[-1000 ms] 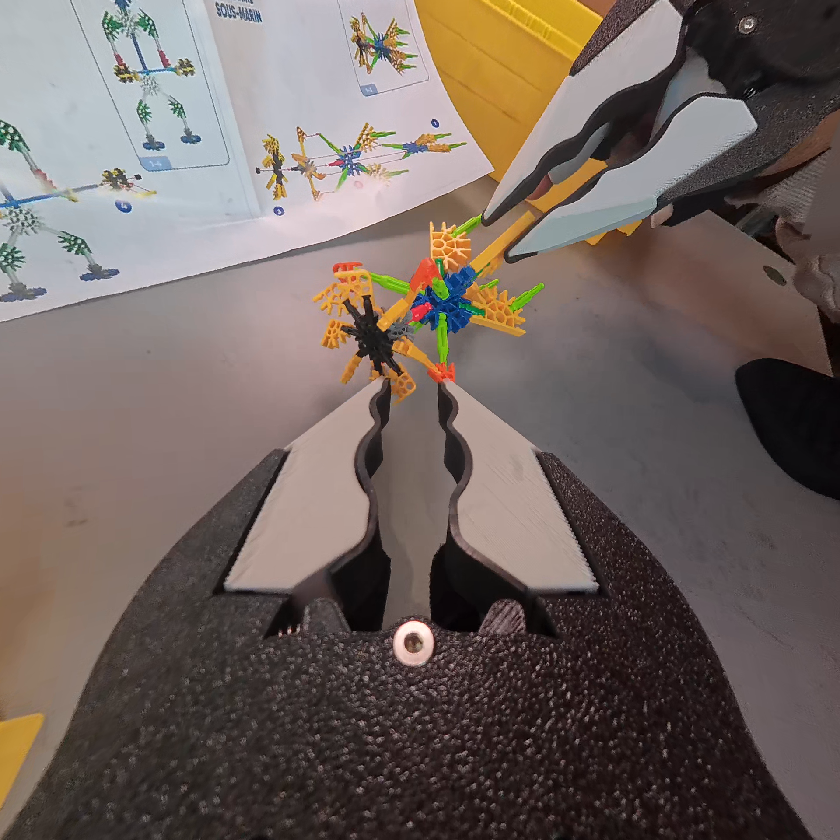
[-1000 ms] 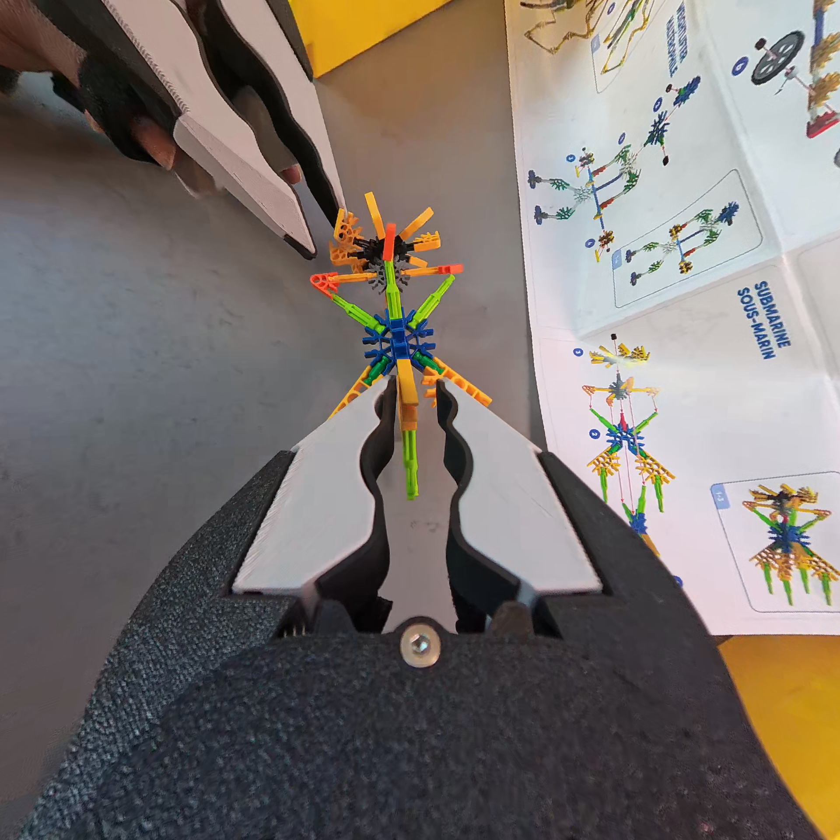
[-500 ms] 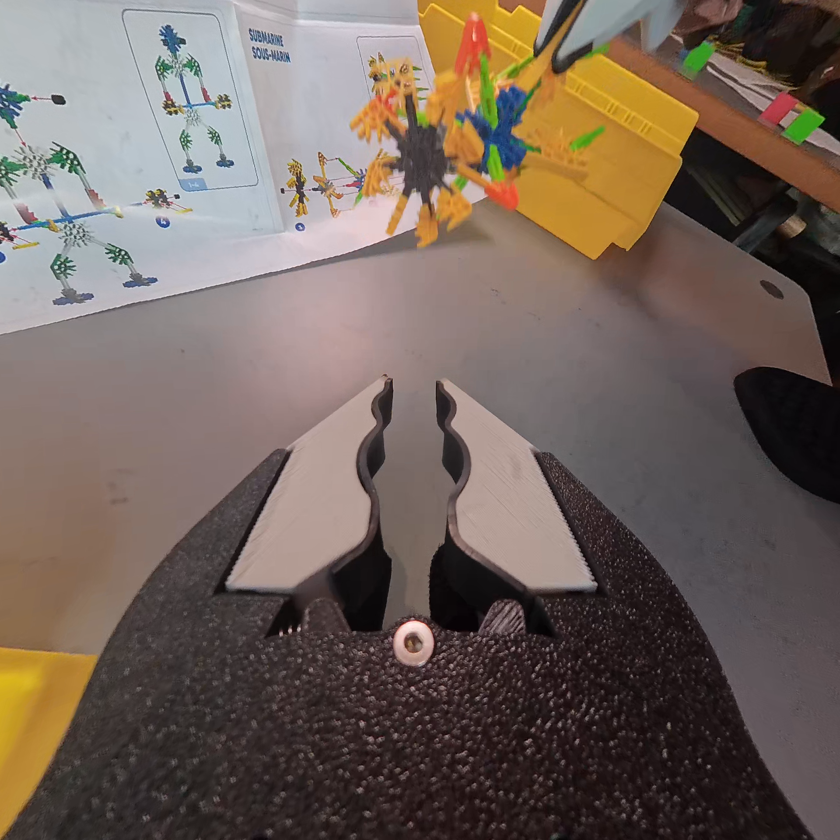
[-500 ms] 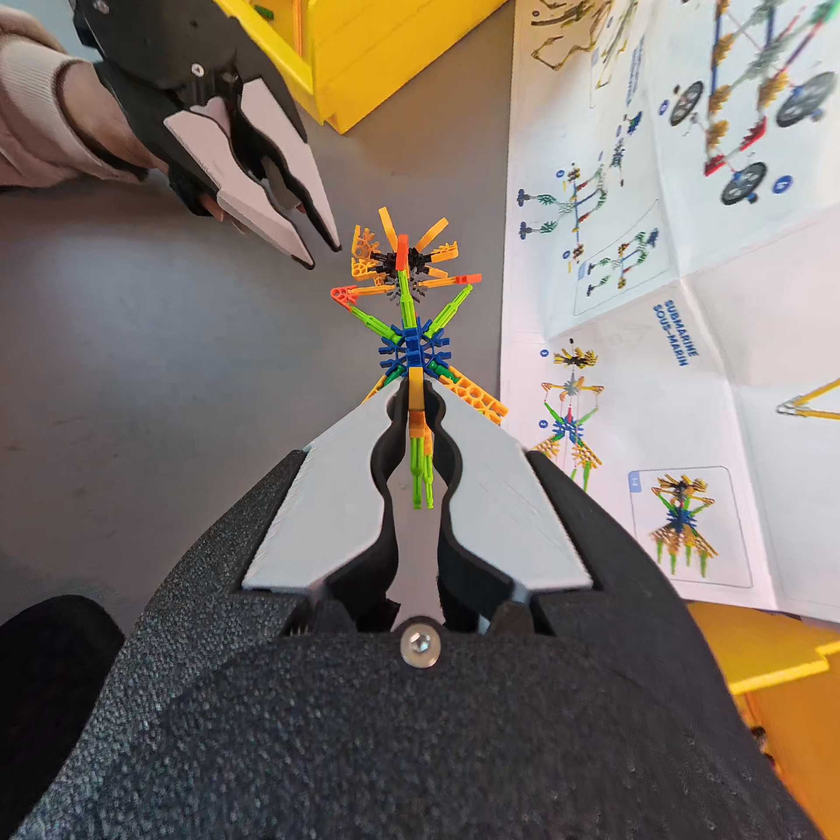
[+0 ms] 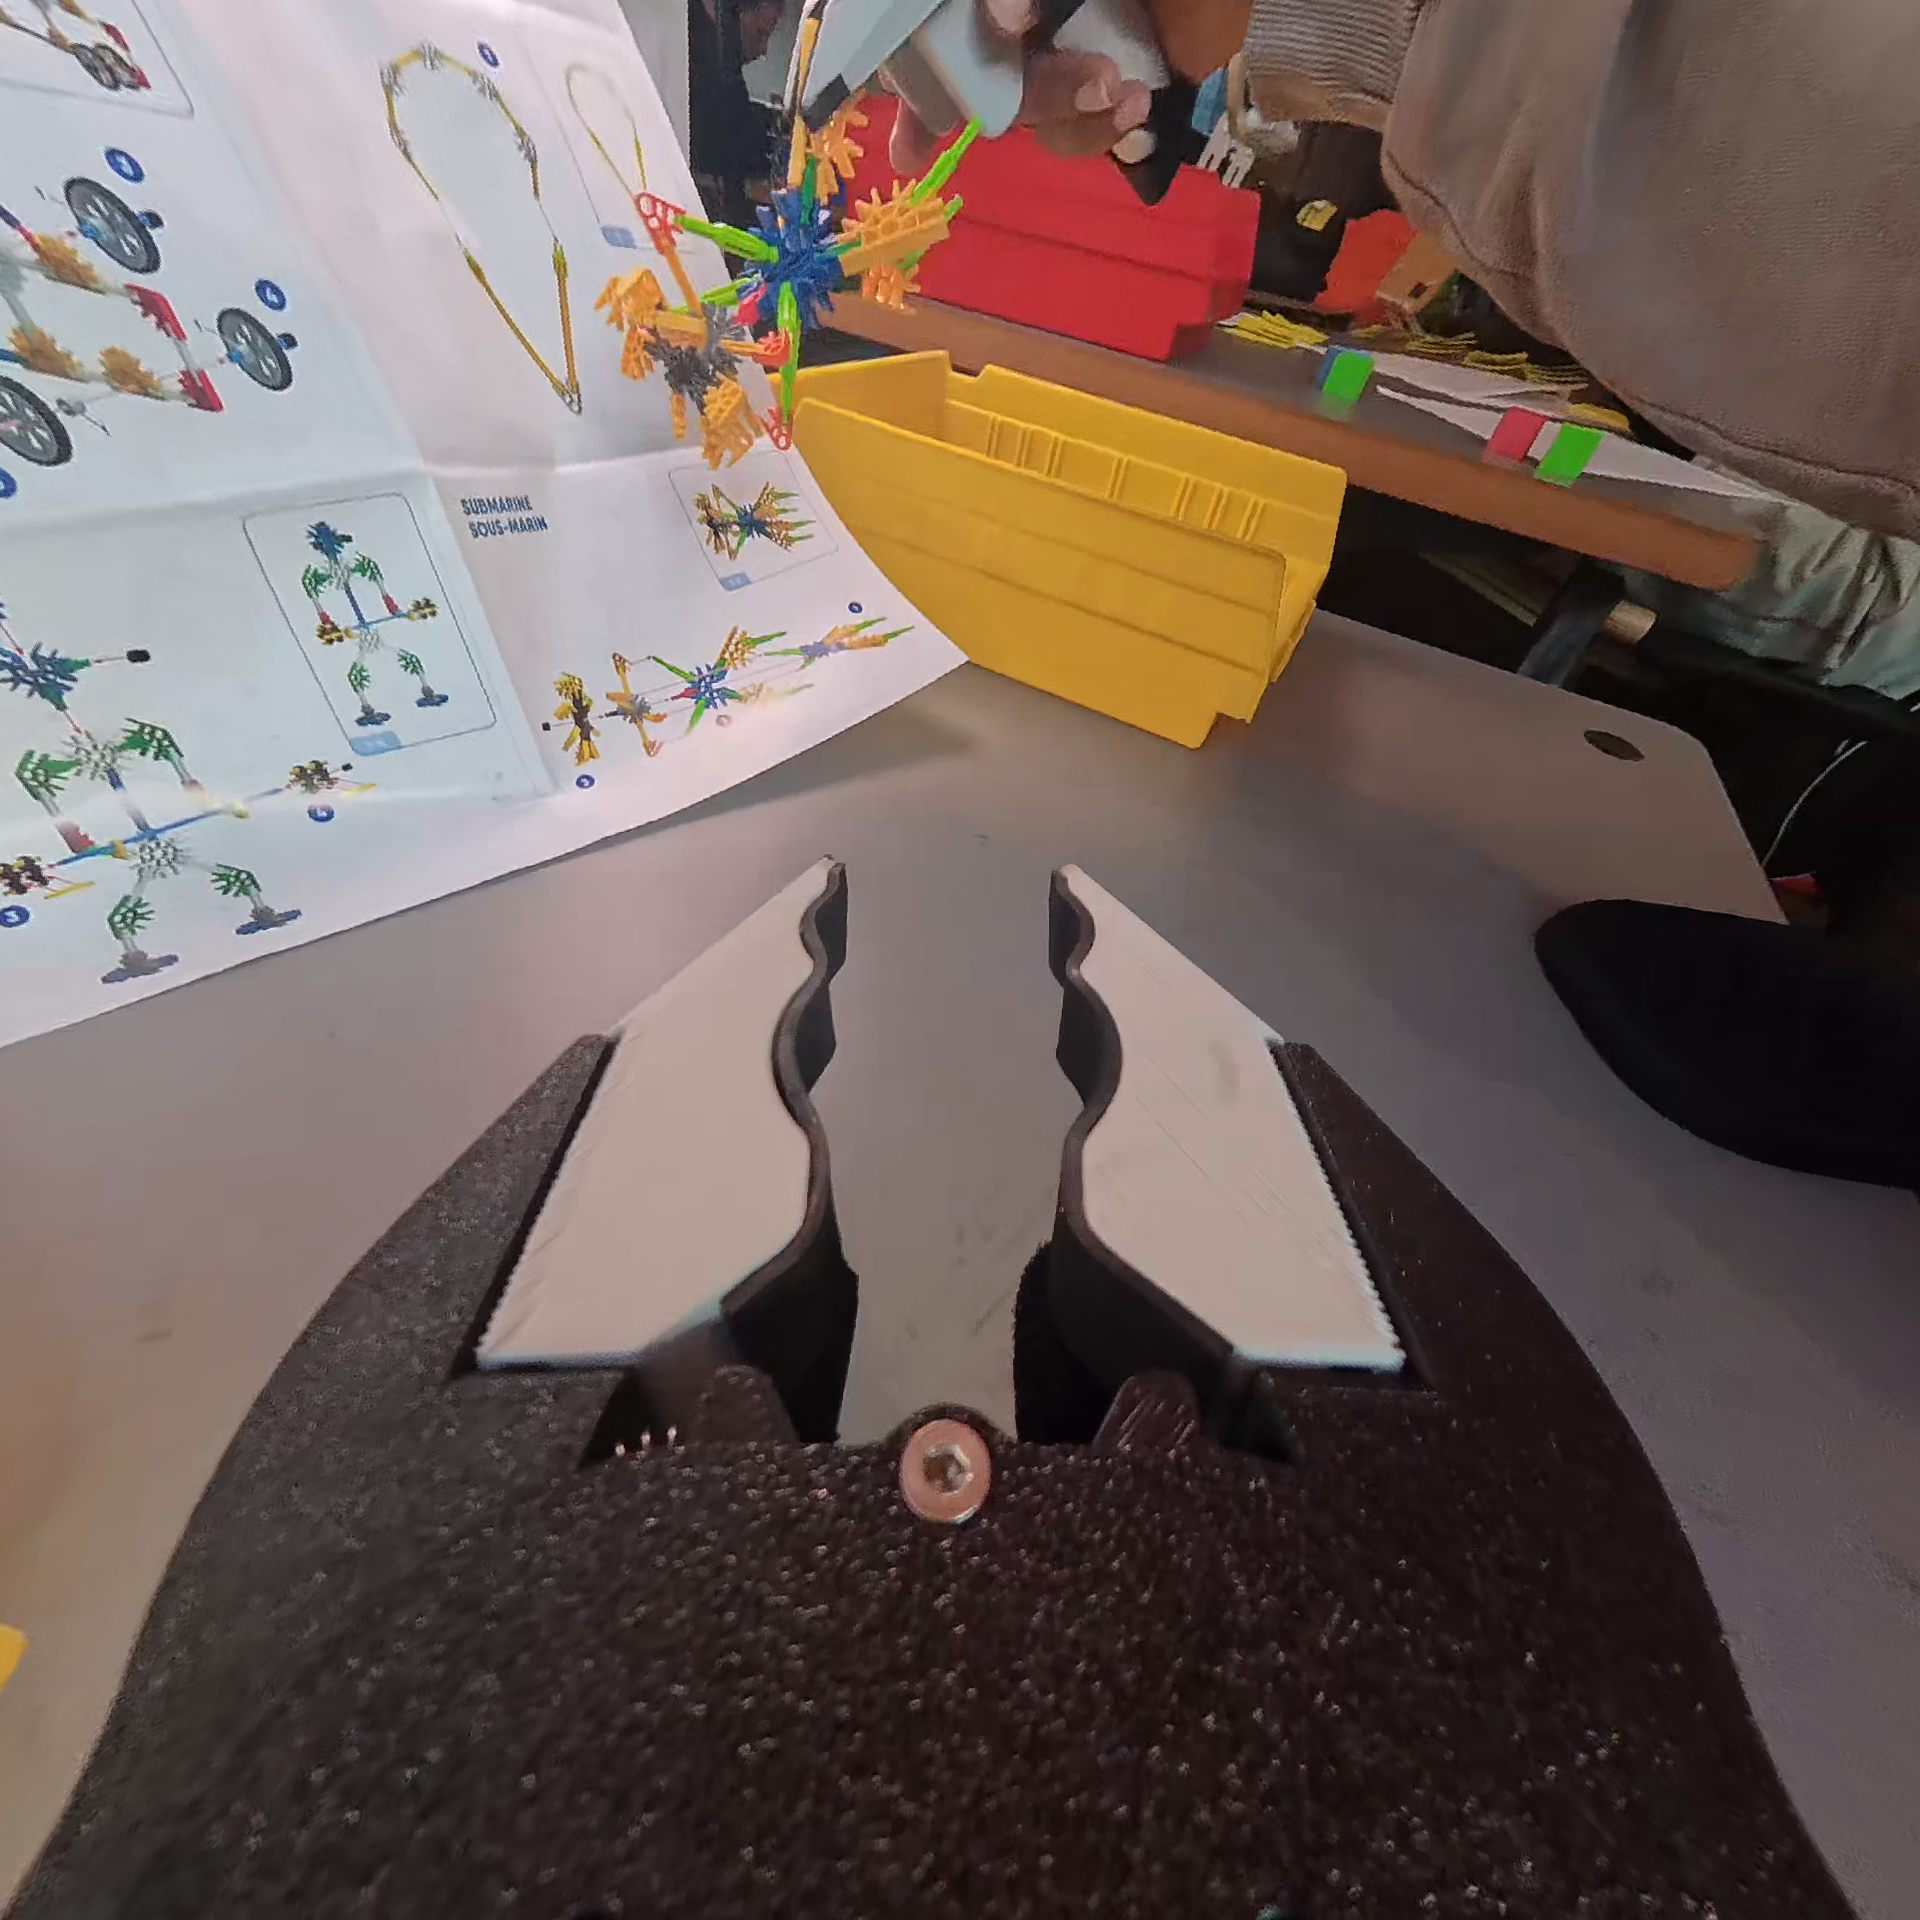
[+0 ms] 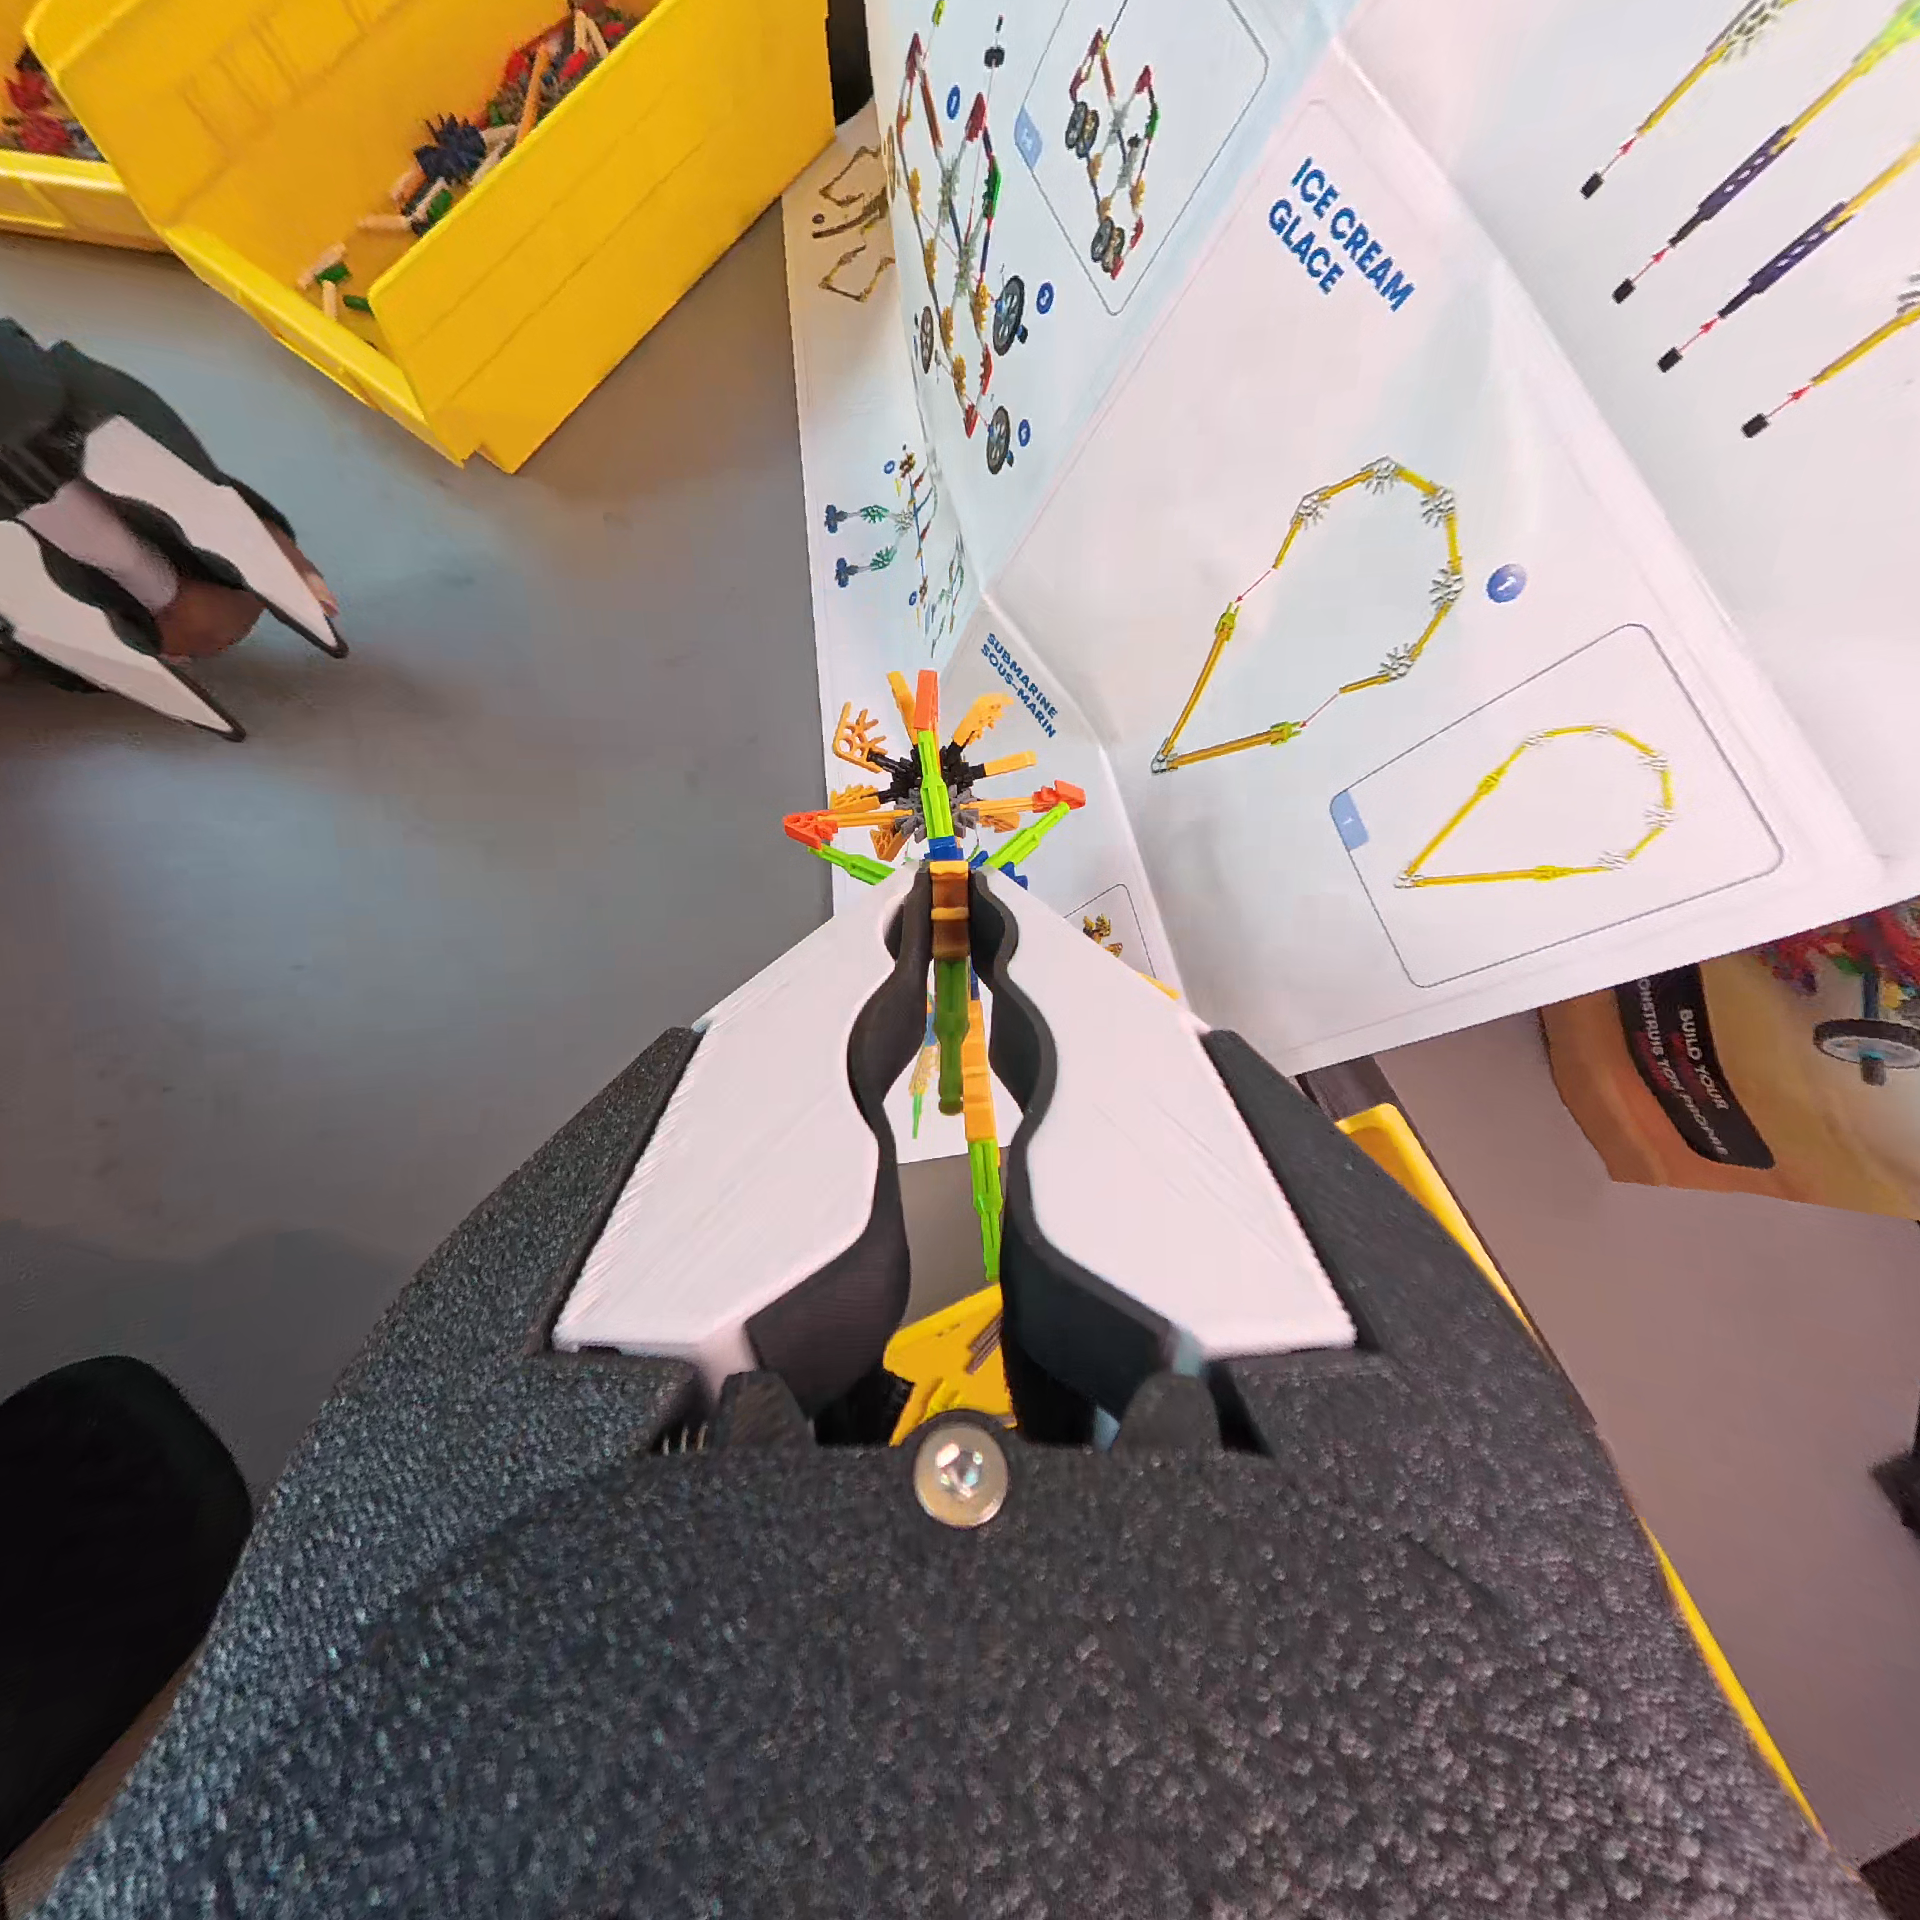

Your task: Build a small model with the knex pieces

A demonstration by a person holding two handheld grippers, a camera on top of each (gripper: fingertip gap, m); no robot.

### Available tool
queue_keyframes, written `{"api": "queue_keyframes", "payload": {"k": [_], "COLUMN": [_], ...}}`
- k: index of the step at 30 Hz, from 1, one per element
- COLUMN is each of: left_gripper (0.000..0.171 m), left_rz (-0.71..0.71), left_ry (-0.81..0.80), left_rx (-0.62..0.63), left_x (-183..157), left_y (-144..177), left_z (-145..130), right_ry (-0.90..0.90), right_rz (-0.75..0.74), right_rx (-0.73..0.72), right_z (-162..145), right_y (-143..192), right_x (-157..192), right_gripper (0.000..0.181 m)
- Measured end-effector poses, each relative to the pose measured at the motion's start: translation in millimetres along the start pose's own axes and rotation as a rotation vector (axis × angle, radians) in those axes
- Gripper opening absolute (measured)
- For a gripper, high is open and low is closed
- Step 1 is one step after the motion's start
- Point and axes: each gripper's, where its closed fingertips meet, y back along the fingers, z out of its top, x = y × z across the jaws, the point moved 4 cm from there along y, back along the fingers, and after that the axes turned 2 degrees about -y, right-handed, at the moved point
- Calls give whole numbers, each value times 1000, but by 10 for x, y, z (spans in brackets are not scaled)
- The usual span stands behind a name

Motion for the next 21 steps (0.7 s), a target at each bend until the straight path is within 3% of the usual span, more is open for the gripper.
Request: {"api": "queue_keyframes", "payload": {"k": [5,12,21], "left_gripper": [47,59,70], "left_rz": [75,174,291], "left_ry": [-17,36,42], "left_rx": [-11,33,76], "left_x": [-54,3,43], "left_y": [-143,-470,-1008], "left_z": [41,17,100], "right_ry": [-19,-129,-213], "right_rz": [51,108,135], "right_rx": [-71,-139,-172], "right_z": [-15,-273,-425], "right_y": [-59,-303,-427], "right_x": [-56,-196,-303], "right_gripper": [4,3,3]}}
